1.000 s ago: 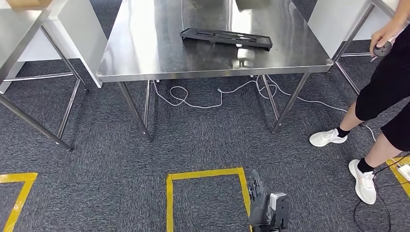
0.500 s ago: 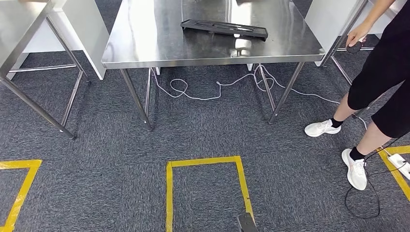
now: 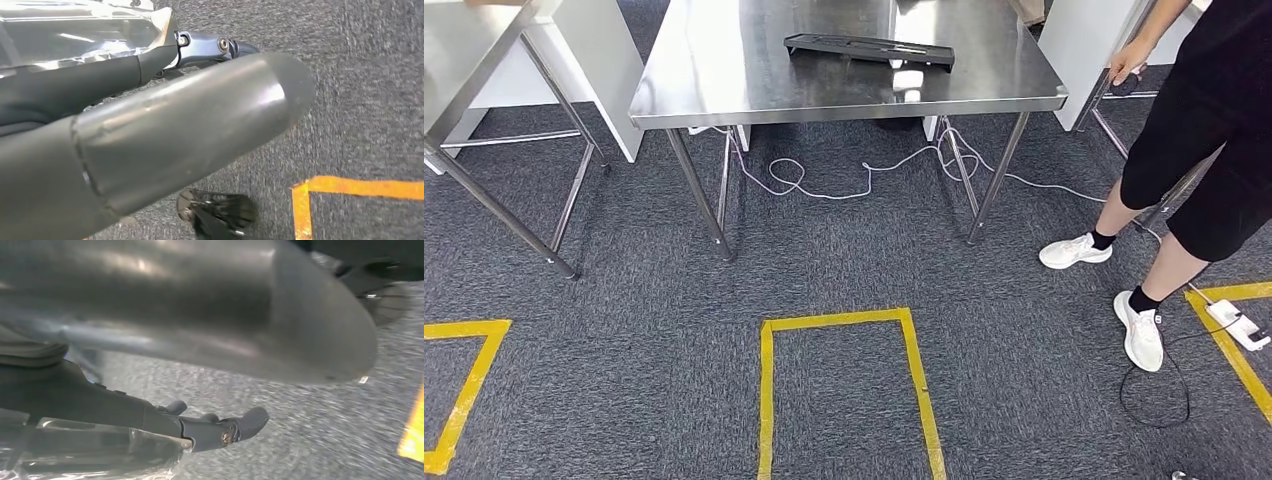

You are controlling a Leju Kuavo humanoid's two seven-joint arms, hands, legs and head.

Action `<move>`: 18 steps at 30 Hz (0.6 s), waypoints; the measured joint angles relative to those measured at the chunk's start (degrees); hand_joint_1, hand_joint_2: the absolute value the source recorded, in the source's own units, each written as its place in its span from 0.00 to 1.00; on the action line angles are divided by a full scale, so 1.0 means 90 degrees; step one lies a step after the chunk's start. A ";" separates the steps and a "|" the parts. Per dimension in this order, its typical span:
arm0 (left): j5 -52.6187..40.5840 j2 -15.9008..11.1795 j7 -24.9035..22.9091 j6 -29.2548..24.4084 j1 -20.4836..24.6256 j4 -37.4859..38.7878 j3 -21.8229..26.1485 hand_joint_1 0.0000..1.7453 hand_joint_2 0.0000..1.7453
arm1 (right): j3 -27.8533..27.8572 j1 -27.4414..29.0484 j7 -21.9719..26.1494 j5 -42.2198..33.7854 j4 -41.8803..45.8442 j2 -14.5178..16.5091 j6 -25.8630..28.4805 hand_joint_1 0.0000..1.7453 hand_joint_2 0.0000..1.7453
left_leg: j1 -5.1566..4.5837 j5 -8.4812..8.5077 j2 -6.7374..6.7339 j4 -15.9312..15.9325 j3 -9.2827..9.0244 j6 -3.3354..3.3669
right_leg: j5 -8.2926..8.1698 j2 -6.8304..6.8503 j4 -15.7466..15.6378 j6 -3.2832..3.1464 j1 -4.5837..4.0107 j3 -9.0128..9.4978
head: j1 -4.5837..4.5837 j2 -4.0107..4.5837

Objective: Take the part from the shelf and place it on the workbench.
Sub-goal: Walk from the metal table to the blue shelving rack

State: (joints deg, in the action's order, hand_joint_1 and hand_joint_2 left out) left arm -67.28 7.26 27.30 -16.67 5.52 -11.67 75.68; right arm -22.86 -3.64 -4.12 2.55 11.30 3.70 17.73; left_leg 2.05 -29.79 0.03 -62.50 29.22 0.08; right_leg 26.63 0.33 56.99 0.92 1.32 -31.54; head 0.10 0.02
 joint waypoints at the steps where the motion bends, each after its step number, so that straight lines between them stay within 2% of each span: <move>1: 0.0001 0.0000 0.0000 -0.0013 0.0006 0.0000 0.0001 0.00 0.00 | -0.0034 -0.0009 -0.0067 0.0007 -0.0017 -0.0007 -0.0018 0.00 0.00 | -0.0022 -0.0013 0.0017 0.0299 -0.0196 0.0021 | -0.0043 0.0003 0.0003 0.0052 -0.0008 -0.0024 | 0.0000 0.0000; 2: 0.0001 0.0001 -0.0001 -0.0020 0.0010 0.0000 0.0001 0.00 0.00 | -0.0063 -0.0019 -0.0128 0.0008 -0.0034 -0.0011 -0.0030 0.00 0.00 | -0.0050 -0.0037 0.0026 0.0465 -0.0277 0.0038 | -0.0091 0.0008 0.0004 0.0103 -0.0011 -0.0056 | 0.0001 0.0000; 4: 0.0001 0.0002 -0.0002 -0.0022 0.0011 0.0001 0.0002 0.00 0.00 | -0.0098 -0.0031 -0.0235 -0.0026 -0.0067 -0.0016 -0.0051 0.00 0.00 | -0.0076 -0.0022 0.0013 0.0595 -0.0221 0.0088 | -0.0165 0.0018 0.0029 0.0211 -0.0013 -0.0143 | -0.0003 0.0000; 5: 0.0000 0.0004 -0.0002 -0.0020 0.0011 0.0001 0.0003 0.00 0.00 | -0.0107 -0.0029 -0.0282 -0.0072 -0.0078 -0.0023 -0.0073 0.00 0.00 | -0.0085 0.0015 0.0000 0.0653 -0.0163 0.0140 | -0.0096 0.0017 0.0108 0.0221 -0.0018 -0.0224 | -0.0011 0.0000; 6: -0.0001 0.0006 -0.0001 -0.0017 0.0012 0.0002 0.0005 0.00 0.00 | -0.0110 -0.0025 -0.0314 -0.0123 -0.0087 -0.0031 -0.0102 0.00 0.00 | -0.0092 0.0070 -0.0015 0.0706 -0.0097 0.0205 | 0.0073 0.0014 0.0284 0.0196 -0.0029 -0.0327 | -0.0025 0.0000; 8: -0.0005 0.0009 0.0000 -0.0008 0.0004 0.0004 0.0009 0.00 0.00 | -0.0109 -0.0010 -0.0338 -0.0208 -0.0094 -0.0047 -0.0167 0.00 0.00 | -0.0134 0.0209 -0.0043 0.0730 0.0073 0.0320 | 0.0629 0.0001 0.0965 0.0066 -0.0036 -0.0570 | -0.0049 0.0000; 9: -0.0007 0.0007 0.0000 -0.0004 -0.0001 0.0004 0.0010 0.00 0.00 | -0.0109 -0.0003 -0.0336 -0.0222 -0.0095 -0.0048 -0.0191 0.00 0.00 | -0.0155 0.0278 -0.0057 0.0725 0.0155 0.0349 | 0.0854 -0.0003 0.1365 0.0029 -0.0037 -0.0660 | -0.0056 0.0000; 10: -0.0009 0.0005 0.0001 0.0005 -0.0006 0.0003 0.0011 0.00 0.00 | -0.0109 0.0004 -0.0334 -0.0230 -0.0095 -0.0049 -0.0209 0.00 0.00 | -0.0176 0.0347 -0.0071 0.0722 0.0240 0.0364 | 0.0965 -0.0006 0.1676 0.0035 -0.0040 -0.0692 | -0.0060 0.0000; 11: -0.0010 0.0003 0.0005 0.0015 -0.0007 0.0003 0.0011 0.00 0.00 | -0.0109 0.0006 -0.0331 -0.0230 -0.0095 -0.0050 -0.0224 0.00 0.00 | -0.0193 0.0415 -0.0082 0.0717 0.0326 0.0367 | 0.0946 -0.0008 0.1811 0.0078 -0.0042 -0.0635 | -0.0060 0.0000; 12: -0.0011 0.0003 0.0011 0.0027 -0.0007 0.0004 0.0011 0.00 0.00 | -0.0109 0.0006 -0.0329 -0.0230 -0.0095 -0.0052 -0.0237 0.00 0.00 | -0.0206 0.0480 -0.0089 0.0709 0.0410 0.0362 | 0.0826 -0.0008 0.1725 0.0140 -0.0045 -0.0469 | -0.0061 0.0000; 13: -0.0012 0.0004 0.0021 0.0038 -0.0006 0.0006 0.0011 0.00 0.00 | -0.0109 0.0005 -0.0329 -0.0228 -0.0095 -0.0053 -0.0246 0.00 0.00 | -0.0216 0.0543 -0.0093 0.0700 0.0492 0.0352 | 0.0678 -0.0008 0.1440 0.0192 -0.0048 -0.0205 | -0.0061 0.0000; 14: -0.0012 0.0006 0.0033 0.0045 -0.0004 0.0008 0.0010 0.00 0.00 | -0.0109 -0.0001 -0.0329 -0.0225 -0.0095 -0.0053 -0.0251 0.00 0.00 | -0.0223 0.0604 -0.0093 0.0682 0.0557 0.0333 | 0.0578 -0.0007 0.0991 0.0212 -0.0053 0.0150 | -0.0063 0.0000; 15: -0.0014 0.0009 0.0044 0.0049 -0.0002 0.0009 0.0008 0.00 0.00 | -0.0109 -0.0010 -0.0329 -0.0219 -0.0095 -0.0055 -0.0253 0.00 0.00 | -0.0240 0.0656 -0.0095 0.0654 0.0618 0.0308 | 0.0544 -0.0007 0.0476 0.0203 -0.0069 0.0515 | -0.0067 0.0000; 16: -0.0016 0.0010 0.0052 0.0050 0.0000 0.0010 0.0007 0.00 0.00 | -0.0109 -0.0020 -0.0329 -0.0213 -0.0096 -0.0055 -0.0253 0.00 0.00 | -0.0255 0.0711 -0.0098 0.0628 0.0664 0.0277 | 0.0571 -0.0012 0.0068 0.0169 -0.0087 0.0766 | -0.0063 0.0000; 17: -0.0018 0.0011 0.0061 0.0052 0.0002 0.0010 0.0006 0.00 0.00 | -0.0109 -0.0027 -0.0329 -0.0206 -0.0097 -0.0056 -0.0253 0.00 0.00 | -0.0267 0.0771 -0.0102 0.0606 0.0695 0.0247 | 0.0607 -0.0017 -0.0200 0.0124 -0.0105 0.0911 | -0.0059 0.0000; 18: -0.0019 0.0011 0.0067 0.0052 0.0002 0.0010 0.0006 0.00 0.00 | -0.0109 -0.0029 -0.0329 -0.0199 -0.0098 -0.0056 -0.0253 0.00 0.00 | -0.0277 0.0822 -0.0106 0.0593 0.0725 0.0220 | 0.0618 -0.0023 -0.0306 0.0089 -0.0122 0.0934 | -0.0055 0.0000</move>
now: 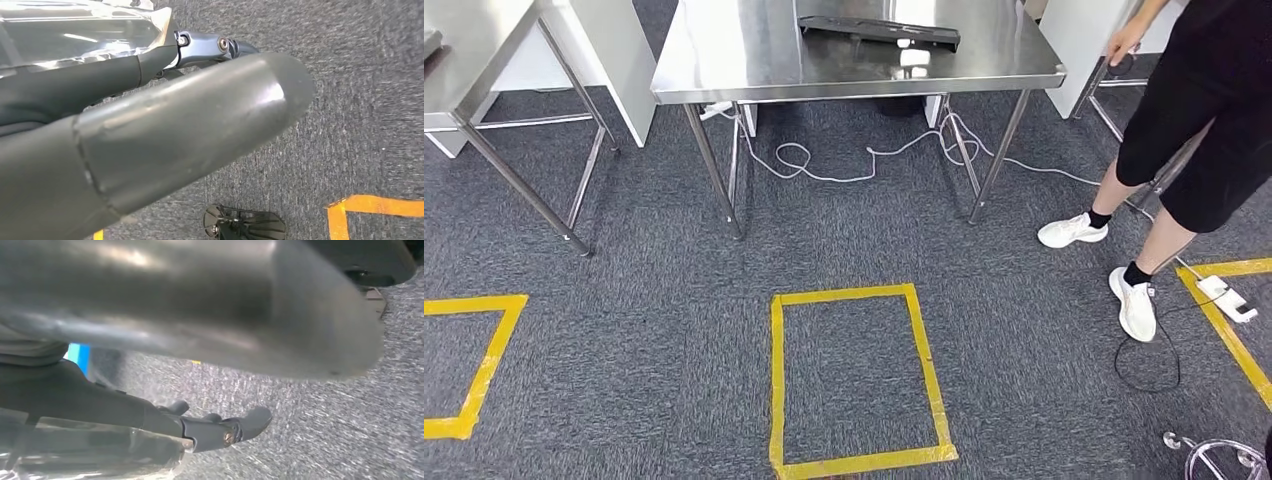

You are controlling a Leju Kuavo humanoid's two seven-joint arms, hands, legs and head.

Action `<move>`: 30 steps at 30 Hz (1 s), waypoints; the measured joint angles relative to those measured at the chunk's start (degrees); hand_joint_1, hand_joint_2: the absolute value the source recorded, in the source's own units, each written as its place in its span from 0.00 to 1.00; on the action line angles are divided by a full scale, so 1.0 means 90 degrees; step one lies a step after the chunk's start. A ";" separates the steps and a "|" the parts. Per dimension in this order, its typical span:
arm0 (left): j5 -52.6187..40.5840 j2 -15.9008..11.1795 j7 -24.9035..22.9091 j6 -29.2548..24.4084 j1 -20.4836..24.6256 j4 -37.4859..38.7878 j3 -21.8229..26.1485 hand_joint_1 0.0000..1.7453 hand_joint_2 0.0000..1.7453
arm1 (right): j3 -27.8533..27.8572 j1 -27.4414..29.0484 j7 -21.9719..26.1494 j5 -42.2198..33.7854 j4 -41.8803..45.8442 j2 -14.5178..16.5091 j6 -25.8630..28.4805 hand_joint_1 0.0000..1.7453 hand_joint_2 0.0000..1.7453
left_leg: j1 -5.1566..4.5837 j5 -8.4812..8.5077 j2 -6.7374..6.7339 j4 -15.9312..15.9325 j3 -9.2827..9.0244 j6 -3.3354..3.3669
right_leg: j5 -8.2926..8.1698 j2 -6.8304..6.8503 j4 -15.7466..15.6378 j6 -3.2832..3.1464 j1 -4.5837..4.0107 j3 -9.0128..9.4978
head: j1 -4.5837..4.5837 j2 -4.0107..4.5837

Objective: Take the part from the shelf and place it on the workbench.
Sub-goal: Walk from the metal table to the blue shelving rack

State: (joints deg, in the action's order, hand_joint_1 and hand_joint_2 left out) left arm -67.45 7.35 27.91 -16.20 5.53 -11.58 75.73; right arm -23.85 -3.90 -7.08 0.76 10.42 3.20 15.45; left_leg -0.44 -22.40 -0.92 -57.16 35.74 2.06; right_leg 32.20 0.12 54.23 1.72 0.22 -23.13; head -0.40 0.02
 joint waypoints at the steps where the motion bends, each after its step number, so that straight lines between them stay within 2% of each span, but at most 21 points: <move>1: 0.0000 -0.0002 0.0005 0.0000 -0.0003 0.0000 0.0001 0.00 0.00 | 0.0000 0.0007 -0.0001 0.0005 -0.0004 0.0003 -0.0001 0.00 0.00 | 0.0011 0.0039 0.0002 -0.0013 0.0020 -0.0028 | -0.0026 -0.0001 0.0010 -0.0047 0.0037 -0.0053 | 0.0009 0.0000; 2: 0.0000 -0.0005 0.0010 0.0000 -0.0007 0.0000 0.0002 0.00 0.00 | 0.0000 0.0016 -0.0002 0.0008 -0.0007 0.0005 -0.0002 0.00 0.00 | 0.0027 -0.0016 0.0018 -0.0062 0.0046 -0.0062 | -0.0078 0.0011 0.0022 -0.0091 0.0066 -0.0086 | 0.0010 0.0000; 3: 0.0000 -0.0008 0.0013 0.0001 -0.0013 0.0000 0.0004 0.00 0.00 | 0.0000 0.0024 -0.0004 0.0010 -0.0012 0.0007 -0.0004 0.00 0.00 | 0.0049 -0.0193 0.0034 -0.0199 0.0089 -0.0104 | -0.0133 0.0029 0.0023 -0.0146 0.0097 -0.0124 | 0.0019 0.0000; 4: 0.0000 -0.0009 0.0015 0.0002 -0.0020 0.0001 0.0004 0.00 0.00 | 0.0000 0.0031 -0.0006 0.0010 -0.0016 0.0009 -0.0009 0.00 0.00 | 0.0077 -0.0477 0.0051 -0.0451 0.0153 -0.0151 | -0.0197 0.0051 0.0020 -0.0207 0.0125 -0.0174 | 0.0033 0.0000; 6: 0.0000 -0.0007 0.0018 0.0005 -0.0031 0.0003 0.0003 0.00 0.00 | 0.0000 0.0032 -0.0004 0.0011 -0.0021 0.0008 -0.0016 0.00 0.00 | 0.0129 -0.1116 0.0070 -0.1200 0.0301 -0.0234 | -0.0315 0.0083 0.0026 -0.0276 0.0098 -0.0306 | 0.0056 0.0000; 7: 0.0000 -0.0006 0.0017 0.0007 -0.0034 0.0004 0.0002 0.00 0.00 | 0.0000 0.0032 -0.0002 0.0012 -0.0021 0.0007 -0.0019 0.00 0.00 | 0.0155 -0.1277 0.0076 -0.1541 0.0335 -0.0266 | -0.0375 0.0092 0.0033 -0.0282 0.0088 -0.0383 | 0.0062 0.0000; 8: 0.0000 -0.0007 0.0016 0.0007 -0.0035 0.0005 0.0002 0.00 0.00 | 0.0000 0.0033 -0.0001 0.0013 -0.0021 0.0007 -0.0021 0.00 0.00 | 0.0182 -0.1283 0.0079 -0.1735 0.0302 -0.0291 | -0.0433 0.0096 0.0046 -0.0269 0.0085 -0.0465 | 0.0062 0.0000; 9: 0.0000 -0.0007 0.0013 0.0008 -0.0035 0.0005 0.0002 0.00 0.00 | 0.0000 0.0035 0.0001 0.0013 -0.0021 0.0006 -0.0029 0.00 0.00 | 0.0213 -0.1160 0.0081 -0.1732 0.0175 -0.0312 | -0.0485 0.0099 0.0071 -0.0246 0.0088 -0.0549 | 0.0064 0.0000; 11: -0.0004 -0.0007 0.0007 0.0010 -0.0030 0.0005 0.0000 0.00 0.00 | 0.0000 0.0033 0.0003 0.0013 -0.0021 0.0005 -0.0057 0.00 0.00 | 0.0282 -0.0856 0.0090 -0.1124 -0.0367 -0.0348 | -0.0565 0.0097 0.0168 -0.0184 0.0104 -0.0703 | 0.0066 0.0000; 13: -0.0013 -0.0002 0.0003 0.0016 -0.0010 0.0010 -0.0005 0.00 0.00 | 0.0000 0.0025 0.0008 0.0014 -0.0022 -0.0002 -0.0083 0.00 0.00 | 0.0293 -0.0853 0.0126 -0.0324 -0.0908 -0.0357 | -0.0624 0.0093 0.0281 -0.0107 0.0089 -0.0842 | 0.0072 0.0000; 14: -0.0019 -0.0001 0.0004 0.0018 0.0000 0.0013 -0.0008 0.00 0.00 | 0.0000 0.0017 0.0012 0.0015 -0.0022 -0.0007 -0.0096 0.00 0.00 | 0.0276 -0.0922 0.0142 -0.0095 -0.1023 -0.0333 | -0.0656 0.0093 0.0313 -0.0059 0.0074 -0.0896 | 0.0072 0.0000; 16: -0.0034 0.0001 0.0007 0.0001 -0.0003 0.0018 -0.0009 0.00 0.00 | 0.0000 0.0017 0.0016 0.0017 -0.0025 -0.0014 -0.0122 0.00 0.00 | 0.0216 -0.0932 0.0145 0.0020 -0.0975 -0.0202 | -0.0734 0.0093 0.0325 0.0061 0.0053 -0.0975 | 0.0065 0.0000; 18: -0.0046 0.0007 0.0013 -0.0033 -0.0019 0.0021 -0.0010 0.00 0.00 | 0.0000 0.0033 0.0017 0.0018 -0.0028 -0.0027 -0.0142 0.00 0.00 | 0.0172 -0.0831 0.0107 0.0050 -0.0858 -0.0029 | -0.0646 0.0076 0.0488 0.0110 0.0072 -0.1109 | 0.0059 0.0000; 20: -0.0048 0.0010 0.0022 -0.0054 -0.0029 0.0022 -0.0011 0.00 0.00 | 0.0000 0.0054 0.0018 0.0018 -0.0030 -0.0036 -0.0163 0.00 0.00 | 0.0140 -0.0720 0.0047 0.0065 -0.0724 0.0116 | -0.0227 0.0051 0.1135 0.0041 0.0099 -0.1402 | 0.0039 0.0000; 22: -0.0047 0.0004 0.0027 -0.0063 -0.0045 0.0022 -0.0009 0.00 0.00 | 0.0000 0.0068 0.0019 0.0020 -0.0031 -0.0041 -0.0192 0.00 0.00 | 0.0102 -0.0623 -0.0020 0.0060 -0.0589 0.0176 | 0.0198 0.0030 0.1955 0.0006 0.0098 -0.1691 | 0.0022 0.0000; 23: -0.0046 0.0002 0.0027 -0.0066 -0.0051 0.0022 -0.0008 0.00 0.00 | 0.0000 0.0073 0.0020 0.0022 -0.0031 -0.0047 -0.0206 0.00 0.00 | 0.0085 -0.0582 -0.0056 0.0057 -0.0533 0.0180 | 0.0288 0.0024 0.2165 0.0028 0.0097 -0.1724 | 0.0021 0.0000; 24: -0.0046 0.0002 0.0027 -0.0066 -0.0055 0.0024 -0.0007 0.00 0.00 | 0.0000 0.0078 0.0021 0.0025 -0.0032 -0.0053 -0.0217 0.00 0.00 | 0.0070 -0.0546 -0.0097 0.0054 -0.0488 0.0174 | 0.0271 0.0022 0.2105 0.0070 0.0094 -0.1609 | 0.0022 0.0000; 25: -0.0046 0.0005 0.0027 -0.0066 -0.0056 0.0027 -0.0007 0.00 0.00 | 0.0000 0.0083 0.0024 0.0028 -0.0032 -0.0058 -0.0223 0.00 0.00 | 0.0059 -0.0516 -0.0145 0.0051 -0.0457 0.0164 | 0.0173 0.0032 0.1794 0.0118 0.0090 -0.1361 | 0.0022 0.0000; 27: -0.0043 0.0011 0.0030 -0.0068 -0.0058 0.0031 -0.0007 0.00 0.00 | 0.0000 0.0076 0.0036 0.0033 -0.0033 -0.0069 -0.0230 0.00 0.00 | 0.0032 -0.0473 -0.0256 0.0035 -0.0440 0.0123 | -0.0072 0.0201 0.0794 0.0158 0.0061 -0.0712 | 0.0018 0.0000; 28: -0.0039 0.0013 0.0033 -0.0070 -0.0059 0.0032 -0.0007 0.00 0.00 | 0.0000 0.0064 0.0044 0.0037 -0.0033 -0.0073 -0.0234 0.00 0.00 | 0.0016 -0.0461 -0.0315 0.0023 -0.0442 0.0098 | -0.0153 0.0280 0.0414 0.0126 0.0033 -0.0500 | 0.0021 0.0000; 30: -0.0028 0.0013 0.0041 -0.0078 -0.0056 0.0032 -0.0007 0.00 0.00 | -0.0001 0.0055 0.0058 0.0053 -0.0033 -0.0083 -0.0245 0.00 0.00 | -0.0009 -0.0442 -0.0426 0.0002 -0.0448 0.0043 | -0.0206 0.0328 0.0122 0.0016 -0.0015 -0.0401 | 0.0035 0.0000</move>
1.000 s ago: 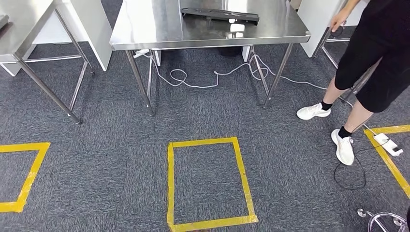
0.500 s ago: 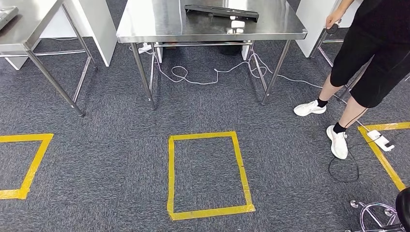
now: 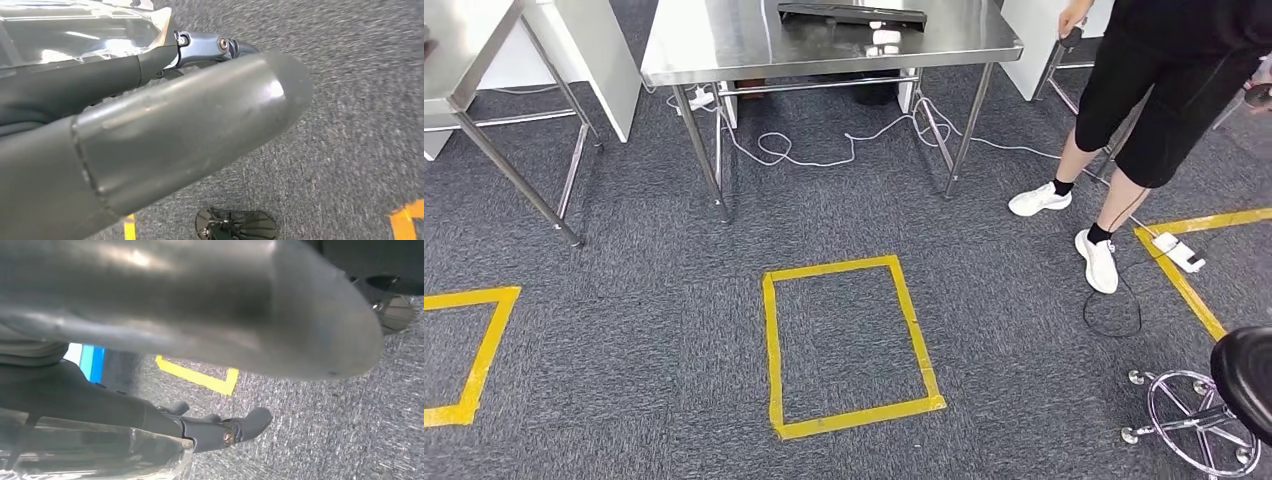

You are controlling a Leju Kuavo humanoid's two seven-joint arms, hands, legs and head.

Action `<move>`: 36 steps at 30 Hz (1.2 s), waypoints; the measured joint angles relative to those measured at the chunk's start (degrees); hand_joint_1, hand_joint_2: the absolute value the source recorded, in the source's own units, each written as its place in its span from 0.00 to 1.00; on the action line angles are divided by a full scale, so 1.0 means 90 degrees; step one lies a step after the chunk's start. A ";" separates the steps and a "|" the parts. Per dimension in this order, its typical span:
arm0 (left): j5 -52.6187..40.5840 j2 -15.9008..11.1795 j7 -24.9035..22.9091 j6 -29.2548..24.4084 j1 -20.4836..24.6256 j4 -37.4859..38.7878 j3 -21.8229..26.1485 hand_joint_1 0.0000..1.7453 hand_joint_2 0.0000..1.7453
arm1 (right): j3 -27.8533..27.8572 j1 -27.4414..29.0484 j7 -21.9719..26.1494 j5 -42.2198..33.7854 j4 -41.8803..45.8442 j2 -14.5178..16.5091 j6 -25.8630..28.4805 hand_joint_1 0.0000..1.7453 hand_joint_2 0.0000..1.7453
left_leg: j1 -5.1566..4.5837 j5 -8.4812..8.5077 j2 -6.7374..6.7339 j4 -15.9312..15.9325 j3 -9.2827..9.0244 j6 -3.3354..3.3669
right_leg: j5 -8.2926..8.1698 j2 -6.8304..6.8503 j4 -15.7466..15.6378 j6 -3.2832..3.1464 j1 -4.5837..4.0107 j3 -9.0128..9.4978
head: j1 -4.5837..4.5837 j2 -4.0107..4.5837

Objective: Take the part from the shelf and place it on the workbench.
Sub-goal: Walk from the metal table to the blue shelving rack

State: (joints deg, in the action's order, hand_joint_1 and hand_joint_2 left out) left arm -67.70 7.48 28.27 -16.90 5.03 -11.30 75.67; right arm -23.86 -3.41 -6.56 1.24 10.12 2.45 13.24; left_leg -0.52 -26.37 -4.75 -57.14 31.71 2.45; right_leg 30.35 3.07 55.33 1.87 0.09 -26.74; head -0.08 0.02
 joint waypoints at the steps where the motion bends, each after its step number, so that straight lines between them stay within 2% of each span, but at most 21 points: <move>1: 0.0008 0.0000 0.0002 -0.0005 0.0005 0.0000 0.0000 0.00 0.00 | -0.0001 0.0012 0.0004 0.0008 -0.0001 -0.0003 -0.0005 0.00 0.00 | 0.0009 0.0010 -0.0051 0.0000 0.0000 -0.0026 | -0.0030 -0.0067 0.0001 -0.0057 0.0002 -0.0020 | 0.0007 0.0000; 2: 0.0018 -0.0004 0.0003 -0.0010 0.0009 -0.0001 0.0000 0.00 0.00 | -0.0001 0.0029 0.0005 0.0015 -0.0002 -0.0004 -0.0011 0.00 0.00 | 0.0027 -0.0007 -0.0039 -0.0031 0.0012 -0.0064 | -0.0060 -0.0113 -0.0008 -0.0104 0.0032 -0.0032 | 0.0008 0.0000; 4: 0.0032 -0.0009 0.0003 -0.0026 0.0003 0.0000 0.0001 0.00 0.00 | -0.0001 0.0053 0.0005 0.0019 -0.0005 -0.0008 -0.0019 0.00 0.00 | 0.0070 -0.0271 0.0174 -0.0341 0.0129 -0.0150 | -0.0133 -0.0198 -0.0024 -0.0213 0.0092 -0.0065 | 0.0021 0.0000; 6: 0.0038 -0.0011 0.0002 -0.0038 -0.0017 0.0002 0.0002 0.00 0.00 | -0.0003 0.0054 0.0007 0.0026 -0.0005 -0.0008 -0.0025 0.00 0.00 | 0.0111 -0.0782 0.0436 -0.1087 0.0412 -0.0228 | -0.0189 -0.0284 -0.0020 -0.0281 0.0111 -0.0109 | 0.0038 0.0000; 8: 0.0038 -0.0012 0.0001 -0.0046 -0.0027 0.0002 0.0004 0.00 0.00 | -0.0009 0.0059 0.0009 0.0032 -0.0006 -0.0007 -0.0034 0.00 0.00 | 0.0150 -0.1068 0.0505 -0.1736 0.0634 -0.0280 | -0.0226 -0.0399 -0.0006 -0.0279 0.0113 -0.0134 | 0.0040 0.0000; 10: 0.0039 -0.0016 0.0000 -0.0052 -0.0029 0.0002 0.0008 0.00 0.00 | -0.0021 0.0076 0.0010 0.0035 -0.0007 -0.0008 -0.0042 0.00 0.00 | 0.0203 -0.0852 0.0527 -0.1576 0.0483 -0.0316 | -0.0247 -0.0541 0.0021 -0.0253 0.0134 -0.0140 | 0.0041 0.0000; 11: 0.0039 -0.0018 0.0000 -0.0053 -0.0031 0.0002 0.0010 0.00 0.00 | -0.0028 0.0079 0.0010 0.0037 -0.0007 -0.0008 -0.0046 0.00 0.00 | 0.0239 -0.0613 0.0583 -0.1197 0.0280 -0.0333 | -0.0245 -0.0616 0.0047 -0.0237 0.0149 -0.0145 | 0.0041 0.0000; 13: 0.0039 -0.0020 0.0000 -0.0053 -0.0041 0.0004 0.0012 0.00 0.00 | -0.0038 0.0056 0.0015 0.0039 -0.0007 -0.0010 -0.0061 0.00 0.00 | 0.0301 -0.0312 0.0885 -0.0448 -0.0080 -0.0357 | -0.0225 -0.0753 0.0135 -0.0184 0.0144 -0.0224 | 0.0044 0.0000; 15: 0.0039 -0.0021 0.0000 -0.0056 -0.0052 0.0007 0.0012 0.00 0.00 | -0.0044 0.0027 0.0025 0.0044 -0.0007 -0.0014 -0.0083 0.00 0.00 | 0.0295 -0.0301 0.1064 -0.0182 -0.0168 -0.0329 | -0.0245 -0.0889 0.0206 -0.0077 0.0130 -0.0361 | 0.0046 0.0000; 17: 0.0038 -0.0021 0.0005 -0.0059 -0.0052 0.0007 0.0013 0.00 0.00 | -0.0049 0.0032 0.0035 0.0053 -0.0008 -0.0024 -0.0099 0.00 0.00 | 0.0256 -0.0280 0.0930 -0.0150 -0.0134 -0.0227 | -0.0292 -0.0998 0.0223 0.0033 0.0136 -0.0483 | 0.0046 0.0000; 18: 0.0038 -0.0019 0.0012 -0.0060 -0.0051 0.0007 0.0013 0.00 0.00 | -0.0051 0.0040 0.0036 0.0058 -0.0009 -0.0034 -0.0105 0.00 0.00 | 0.0247 -0.0252 0.0848 -0.0123 -0.0123 -0.0166 | -0.0261 -0.0940 0.0291 0.0055 0.0130 -0.0555 | 0.0044 0.0000; 21: 0.0038 -0.0019 0.0027 -0.0063 -0.0056 0.0007 0.0014 0.00 0.00 | -0.0056 0.0045 0.0037 0.0068 -0.0011 -0.0053 -0.0120 0.00 0.00 | 0.0225 -0.0196 0.0604 -0.0069 -0.0088 -0.0014 | 0.0118 -0.0555 0.1035 0.0000 0.0115 -0.0957 | 0.0016 0.0000; 23: 0.0038 -0.0024 0.0027 -0.0069 -0.0064 0.0007 0.0015 0.00 0.00 | -0.0058 0.0045 0.0038 0.0076 -0.0011 -0.0066 -0.0136 0.00 0.00 | 0.0195 -0.0187 0.0458 -0.0071 -0.0060 0.0018 | 0.0382 -0.0465 0.1700 -0.0030 0.0117 -0.1279 | 0.0009 0.0000; 25: 0.0038 -0.0024 0.0033 -0.0072 -0.0068 0.0007 0.0015 0.00 0.00 | -0.0061 0.0055 0.0039 0.0081 -0.0011 -0.0093 -0.0164 0.00 0.00 | 0.0163 -0.0177 0.0293 -0.0072 -0.0035 0.0033 | 0.0448 -0.0426 0.2003 0.0008 0.0117 -0.1375 | 0.0010 0.0000; 26: 0.0037 -0.0022 0.0041 -0.0071 -0.0067 0.0007 0.0015 0.00 0.00 | -0.0062 0.0063 0.0039 0.0084 -0.0012 -0.0110 -0.0178 0.00 0.00 | 0.0153 -0.0173 0.0211 -0.0073 -0.0029 0.0035 | 0.0373 -0.0404 0.1859 0.0048 0.0116 -0.1256 | 0.0008 0.0000; 28: 0.0036 -0.0016 0.0058 -0.0071 -0.0066 0.0007 0.0015 0.00 0.00 | -0.0064 0.0065 0.0039 0.0088 -0.0012 -0.0140 -0.0201 0.00 0.00 | 0.0138 -0.0168 0.0065 -0.0074 -0.0042 0.0026 | 0.0097 -0.0214 0.0994 0.0102 0.0103 -0.0705 | 0.0004 0.0000; 30: 0.0035 -0.0008 0.0062 -0.0076 -0.0068 0.0008 0.0015 0.00 0.00 | -0.0065 0.0038 0.0038 0.0092 -0.0009 -0.0163 -0.0214 0.00 0.00 | 0.0104 -0.0170 -0.0062 -0.0084 -0.0070 -0.0017 | -0.0090 0.0020 0.0298 0.0062 0.0040 -0.0314 | 0.0011 0.0000; 31: 0.0035 -0.0007 0.0062 -0.0081 -0.0065 0.0009 0.0015 0.00 0.00 | -0.0066 0.0030 0.0038 0.0094 -0.0008 -0.0173 -0.0216 0.00 0.00 | 0.0089 -0.0169 -0.0119 -0.0087 -0.0084 -0.0046 | -0.0120 0.0071 0.0174 0.0019 0.0010 -0.0264 | 0.0015 0.0000; 33: 0.0035 -0.0003 0.0062 -0.0088 -0.0046 0.0010 0.0013 0.00 0.00 | -0.0067 0.0042 0.0038 0.0096 -0.0007 -0.0186 -0.0218 0.00 0.00 | 0.0086 -0.0163 -0.0205 -0.0084 -0.0101 -0.0117 | -0.0171 -0.0047 0.0158 -0.0064 0.0017 -0.0300 | 0.0031 0.0000; 34: 0.0035 -0.0004 0.0062 -0.0090 -0.0035 0.0010 0.0012 0.00 0.00 | -0.0067 0.0051 0.0037 0.0096 -0.0007 -0.0189 -0.0219 0.00 0.00 | 0.0099 -0.0198 -0.0155 -0.0117 -0.0094 -0.0157 | -0.0197 -0.0105 0.0142 -0.0103 0.0052 -0.0296 | 0.0033 0.0000; 36: 0.0035 -0.0004 0.0062 -0.0094 -0.0038 0.0010 0.0012 0.00 0.00 | -0.0069 0.0054 0.0032 0.0095 -0.0007 -0.0192 -0.0220 0.00 0.00 | 0.0131 -0.0484 0.0144 -0.0479 0.0049 -0.0231 | -0.0264 -0.0220 0.0111 -0.0203 0.0125 -0.0288 | 0.0052 0.0000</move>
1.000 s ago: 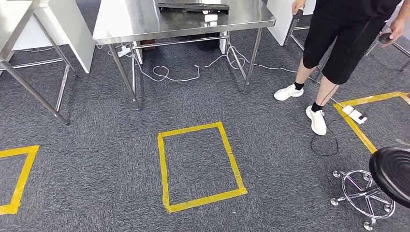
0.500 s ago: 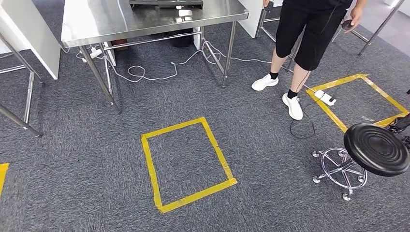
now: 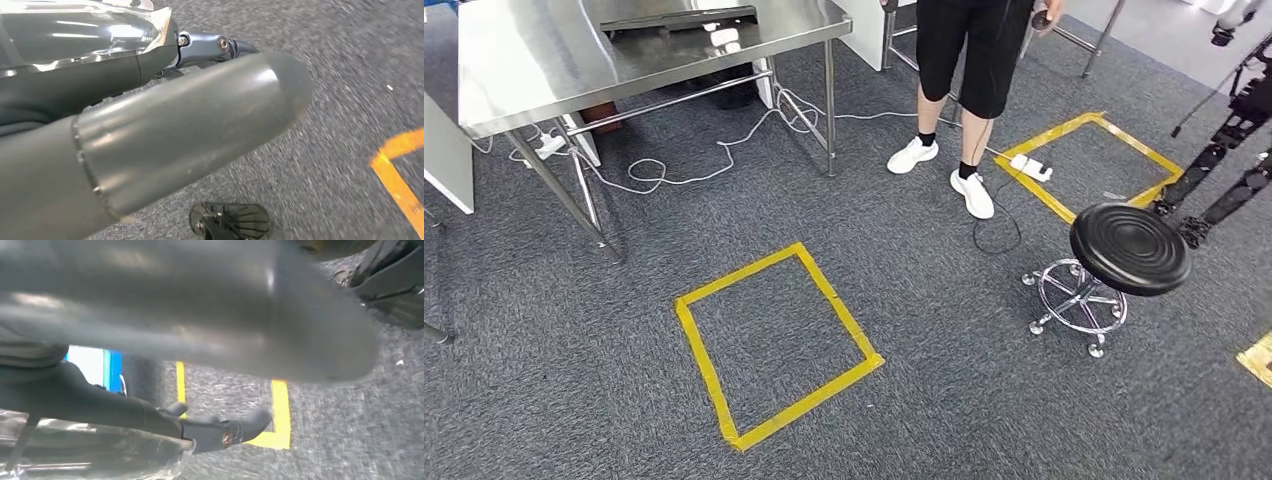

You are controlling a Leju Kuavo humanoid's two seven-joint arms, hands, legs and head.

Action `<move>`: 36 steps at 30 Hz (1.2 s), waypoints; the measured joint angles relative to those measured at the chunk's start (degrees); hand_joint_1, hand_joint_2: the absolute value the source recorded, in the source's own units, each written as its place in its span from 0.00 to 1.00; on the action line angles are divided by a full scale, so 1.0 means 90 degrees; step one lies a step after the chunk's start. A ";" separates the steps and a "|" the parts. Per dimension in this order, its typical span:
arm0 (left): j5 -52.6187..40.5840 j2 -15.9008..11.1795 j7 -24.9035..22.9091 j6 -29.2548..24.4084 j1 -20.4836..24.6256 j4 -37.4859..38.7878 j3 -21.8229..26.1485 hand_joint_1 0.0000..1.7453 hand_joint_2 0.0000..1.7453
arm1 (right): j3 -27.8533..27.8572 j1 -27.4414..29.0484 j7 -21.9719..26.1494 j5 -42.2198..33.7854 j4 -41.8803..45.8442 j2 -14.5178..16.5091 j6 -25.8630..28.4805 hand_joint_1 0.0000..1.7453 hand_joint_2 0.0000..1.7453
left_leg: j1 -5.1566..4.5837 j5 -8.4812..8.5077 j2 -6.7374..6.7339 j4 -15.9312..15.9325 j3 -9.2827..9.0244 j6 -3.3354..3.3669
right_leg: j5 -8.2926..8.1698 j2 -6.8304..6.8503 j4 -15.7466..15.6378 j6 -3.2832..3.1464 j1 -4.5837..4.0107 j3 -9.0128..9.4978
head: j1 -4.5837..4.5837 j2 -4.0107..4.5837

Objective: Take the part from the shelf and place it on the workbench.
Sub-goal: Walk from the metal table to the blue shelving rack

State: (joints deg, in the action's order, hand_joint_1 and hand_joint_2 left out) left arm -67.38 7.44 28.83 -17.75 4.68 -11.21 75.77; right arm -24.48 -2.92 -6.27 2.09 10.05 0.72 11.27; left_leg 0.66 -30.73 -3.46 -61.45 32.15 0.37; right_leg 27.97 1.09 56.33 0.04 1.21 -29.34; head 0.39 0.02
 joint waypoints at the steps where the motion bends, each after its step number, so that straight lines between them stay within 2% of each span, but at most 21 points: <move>1: -0.0001 -0.0001 0.0000 -0.0003 -0.0012 0.0001 0.0001 0.00 0.00 | -0.0002 -0.0003 -0.0002 0.0000 0.0000 0.0002 -0.0002 0.00 0.00 | 0.0016 -0.0227 0.0181 -0.0359 0.0146 -0.0026 | -0.0022 -0.0056 0.0001 -0.0035 0.0002 -0.0012 | 0.0008 0.0000; 3: -0.0001 -0.0001 0.0000 -0.0011 -0.0042 0.0002 0.0001 0.00 0.00 | -0.0006 -0.0002 -0.0009 0.0000 0.0000 0.0008 -0.0007 0.00 0.00 | 0.0034 -0.0582 0.0345 -0.1107 0.0456 -0.0060 | -0.0054 -0.0193 0.0010 -0.0073 -0.0012 -0.0052 | 0.0013 0.0000; 4: -0.0001 -0.0001 0.0000 -0.0018 -0.0052 0.0002 0.0002 0.00 0.00 | -0.0008 0.0002 -0.0018 -0.0001 0.0000 0.0010 -0.0011 0.00 0.00 | 0.0044 -0.0599 0.0366 -0.1278 0.0523 -0.0075 | -0.0060 -0.0271 0.0017 -0.0072 -0.0017 -0.0062 | 0.0013 0.0000; 6: 0.0001 -0.0001 0.0001 -0.0036 -0.0062 0.0002 0.0003 0.00 0.00 | -0.0010 0.0010 -0.0059 -0.0001 0.0000 0.0007 -0.0018 0.00 0.00 | 0.0090 -0.0277 0.0423 -0.0941 0.0340 -0.0099 | -0.0065 -0.0445 0.0056 -0.0059 -0.0009 -0.0067 | 0.0016 0.0000; 8: 0.0000 -0.0001 0.0002 -0.0054 -0.0068 0.0002 0.0002 0.00 0.00 | -0.0012 -0.0012 -0.0103 -0.0001 0.0000 0.0005 -0.0022 0.00 0.00 | 0.0159 0.0085 0.0738 -0.0163 -0.0021 -0.0108 | -0.0052 -0.0611 0.0139 -0.0023 -0.0017 -0.0116 | 0.0017 0.0000; 10: -0.0005 0.0001 -0.0001 -0.0069 -0.0074 0.0005 0.0002 0.00 0.00 | -0.0012 -0.0052 -0.0126 -0.0002 0.0000 0.0003 -0.0024 0.00 0.00 | 0.0173 0.0153 0.0992 0.0214 -0.0164 -0.0078 | -0.0065 -0.0764 0.0206 0.0068 -0.0032 -0.0236 | 0.0013 0.0000; 11: -0.0007 0.0001 -0.0003 -0.0075 -0.0075 0.0007 0.0002 0.00 0.00 | -0.0012 -0.0063 -0.0133 -0.0004 0.0000 0.0001 -0.0024 0.00 0.00 | 0.0148 0.0134 0.0992 0.0237 -0.0159 -0.0045 | -0.0087 -0.0840 0.0213 0.0125 -0.0033 -0.0308 | 0.0010 0.0000; 13: -0.0011 0.0011 -0.0007 -0.0087 -0.0070 0.0010 0.0002 0.00 0.00 | -0.0012 -0.0051 -0.0145 -0.0010 0.0000 -0.0014 -0.0025 0.00 0.00 | 0.0122 0.0180 0.0816 0.0281 -0.0152 0.0062 | -0.0119 -0.0896 0.0225 0.0218 -0.0020 -0.0403 | 0.0004 0.0000; 15: -0.0017 0.0024 -0.0012 -0.0094 -0.0069 0.0013 0.0001 0.00 0.00 | -0.0012 -0.0048 -0.0157 -0.0015 0.0000 -0.0029 -0.0027 0.00 0.00 | 0.0125 0.0236 0.0628 0.0346 -0.0156 0.0179 | 0.0040 -0.0614 0.0517 0.0231 -0.0031 -0.0570 | -0.0025 0.0000; 17: -0.0019 0.0029 -0.0019 -0.0100 -0.0084 0.0014 0.0002 0.00 0.00 | -0.0012 -0.0065 -0.0171 -0.0016 0.0000 -0.0034 -0.0029 0.00 0.00 | 0.0110 0.0251 0.0418 0.0361 -0.0140 0.0236 | 0.0402 -0.0289 0.1257 0.0189 -0.0026 -0.0937 | -0.0058 0.0000; 19: -0.0019 0.0029 -0.0026 -0.0101 -0.0093 0.0015 0.0003 0.00 0.00 | -0.0012 -0.0069 -0.0197 -0.0017 0.0000 -0.0038 -0.0032 0.00 0.00 | 0.0096 0.0252 0.0214 0.0359 -0.0122 0.0241 | 0.0619 -0.0216 0.1860 0.0211 -0.0010 -0.1206 | -0.0067 0.0000; 21: -0.0022 0.0032 -0.0029 -0.0099 -0.0087 0.0018 0.0002 0.00 0.00 | -0.0012 -0.0058 -0.0237 -0.0026 0.0000 -0.0049 -0.0047 0.00 0.00 | 0.0099 0.0248 0.0039 0.0358 -0.0123 0.0233 | 0.0474 -0.0159 0.1593 0.0318 0.0014 -0.0998 | -0.0074 0.0000; 23: -0.0035 0.0038 -0.0029 -0.0093 -0.0080 0.0022 0.0001 0.00 0.00 | -0.0012 -0.0064 -0.0275 -0.0049 0.0001 -0.0066 -0.0068 0.00 0.00 | 0.0090 0.0232 -0.0118 0.0355 -0.0150 0.0188 | 0.0184 0.0073 0.0727 0.0401 0.0029 -0.0493 | -0.0084 0.0000; 25: -0.0055 0.0039 -0.0032 -0.0090 -0.0075 0.0026 -0.0001 0.00 0.00 | -0.0012 -0.0089 -0.0313 -0.0073 0.0002 -0.0080 -0.0082 0.00 0.00 | 0.0064 0.0203 -0.0250 0.0356 -0.0197 0.0097 | 0.0033 0.0254 0.0226 0.0343 -0.0013 -0.0239 | -0.0075 0.0000; 27: -0.0083 0.0038 -0.0044 -0.0090 -0.0056 0.0029 -0.0008 0.00 0.00 | -0.0012 -0.0095 -0.0348 -0.0096 0.0002 -0.0089 -0.0090 0.00 0.00 | 0.0061 0.0187 -0.0361 0.0377 -0.0251 0.0005 | 0.0005 0.0184 0.0189 0.0229 -0.0063 -0.0261 | -0.0062 0.0000; 28: -0.0097 0.0039 -0.0052 -0.0090 -0.0043 0.0030 -0.0012 0.00 0.00 | -0.0012 -0.0091 -0.0361 -0.0107 0.0002 -0.0092 -0.0092 0.00 0.00 | 0.0082 0.0173 -0.0364 0.0372 -0.0266 -0.0037 | -0.0011 0.0117 0.0177 0.0178 -0.0024 -0.0254 | -0.0058 0.0000; 30: -0.0118 0.0039 -0.0069 -0.0090 -0.0030 0.0032 -0.0019 0.00 0.00 | -0.0012 -0.0087 -0.0388 -0.0127 0.0002 -0.0096 -0.0092 0.00 0.00 | 0.0121 -0.0028 -0.0129 0.0143 -0.0193 -0.0093 | -0.0059 -0.0006 0.0146 0.0081 0.0038 -0.0224 | -0.0033 0.0000; 32: -0.0126 0.0041 -0.0094 -0.0090 -0.0047 0.0036 -0.0022 0.00 0.00 | -0.0011 -0.0092 -0.0409 -0.0140 0.0002 -0.0086 -0.0095 0.00 0.00 | 0.0136 -0.0458 0.0225 -0.0572 0.0116 -0.0110 | -0.0092 -0.0132 0.0142 0.0008 0.0038 -0.0223 | -0.0009 0.0000; 33: -0.0129 0.0043 -0.0108 -0.0090 -0.0060 0.0039 -0.0023 0.00 0.00 | -0.0011 -0.0094 -0.0420 -0.0148 0.0002 -0.0078 -0.0099 0.00 0.00 | 0.0135 -0.0636 0.0314 -0.0983 0.0307 -0.0110 | -0.0099 -0.0207 0.0146 -0.0012 0.0019 -0.0230 | -0.0007 0.0000; 34: -0.0131 0.0043 -0.0121 -0.0090 -0.0072 0.0041 -0.0024 0.00 0.00 | -0.0010 -0.0094 -0.0427 -0.0160 0.0002 -0.0070 -0.0104 0.00 0.00 | 0.0133 -0.0705 0.0358 -0.1271 0.0453 -0.0110 | -0.0099 -0.0290 0.0149 -0.0014 0.0000 -0.0229 | -0.0009 0.0000; 36: -0.0134 0.0043 -0.0133 -0.0090 -0.0081 0.0041 -0.0023 0.00 0.00 | -0.0009 -0.0089 -0.0444 -0.0183 0.0002 -0.0064 -0.0113 0.00 0.00 | 0.0134 -0.0461 0.0396 -0.1182 0.0462 -0.0092 | -0.0098 -0.0460 0.0157 -0.0013 -0.0019 -0.0209 | -0.0009 0.0000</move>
State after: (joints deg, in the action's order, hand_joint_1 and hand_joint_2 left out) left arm -68.59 7.82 27.63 -18.56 3.95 -10.84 75.56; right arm -24.56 -3.73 -10.27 0.45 10.08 0.14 10.25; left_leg 1.87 -34.87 0.10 -72.09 36.31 -0.46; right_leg 27.09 -3.05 57.74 -0.08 1.04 -31.22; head 0.31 0.02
